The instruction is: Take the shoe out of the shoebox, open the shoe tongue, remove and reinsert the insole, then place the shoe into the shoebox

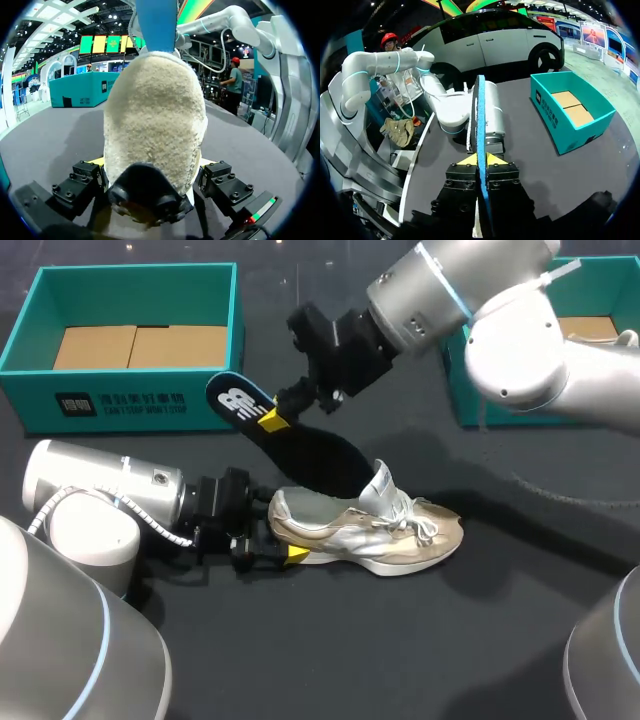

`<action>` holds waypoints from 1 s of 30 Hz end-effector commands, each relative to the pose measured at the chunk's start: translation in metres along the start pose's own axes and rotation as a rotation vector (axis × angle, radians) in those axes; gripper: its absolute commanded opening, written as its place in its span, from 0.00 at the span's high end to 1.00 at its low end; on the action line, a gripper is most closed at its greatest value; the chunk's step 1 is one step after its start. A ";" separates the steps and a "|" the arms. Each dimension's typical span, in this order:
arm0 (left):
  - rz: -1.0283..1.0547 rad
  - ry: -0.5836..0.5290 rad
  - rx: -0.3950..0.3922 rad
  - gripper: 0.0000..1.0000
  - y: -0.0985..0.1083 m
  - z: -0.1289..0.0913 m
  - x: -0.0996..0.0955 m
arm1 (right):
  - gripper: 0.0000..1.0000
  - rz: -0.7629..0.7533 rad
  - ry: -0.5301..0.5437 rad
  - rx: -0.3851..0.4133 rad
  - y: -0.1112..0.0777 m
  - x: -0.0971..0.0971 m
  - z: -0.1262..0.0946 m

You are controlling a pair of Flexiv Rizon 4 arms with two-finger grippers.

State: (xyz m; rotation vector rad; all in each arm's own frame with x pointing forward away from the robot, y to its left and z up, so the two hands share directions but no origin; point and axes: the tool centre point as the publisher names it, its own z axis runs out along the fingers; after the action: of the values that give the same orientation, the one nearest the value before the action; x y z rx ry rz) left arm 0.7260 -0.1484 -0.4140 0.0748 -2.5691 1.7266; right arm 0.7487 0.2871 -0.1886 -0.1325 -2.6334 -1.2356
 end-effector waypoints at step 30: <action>0.000 -0.002 -0.002 1.00 0.004 0.000 0.001 | 1.00 0.086 0.025 -0.280 -0.020 0.071 -0.091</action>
State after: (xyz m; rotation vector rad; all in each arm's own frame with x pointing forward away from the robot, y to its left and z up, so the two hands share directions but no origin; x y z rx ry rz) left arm 0.7261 -0.1483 -0.4140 0.0748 -2.5693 1.7265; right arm 0.6949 0.2046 -0.1269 -0.2644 -2.4084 -1.5235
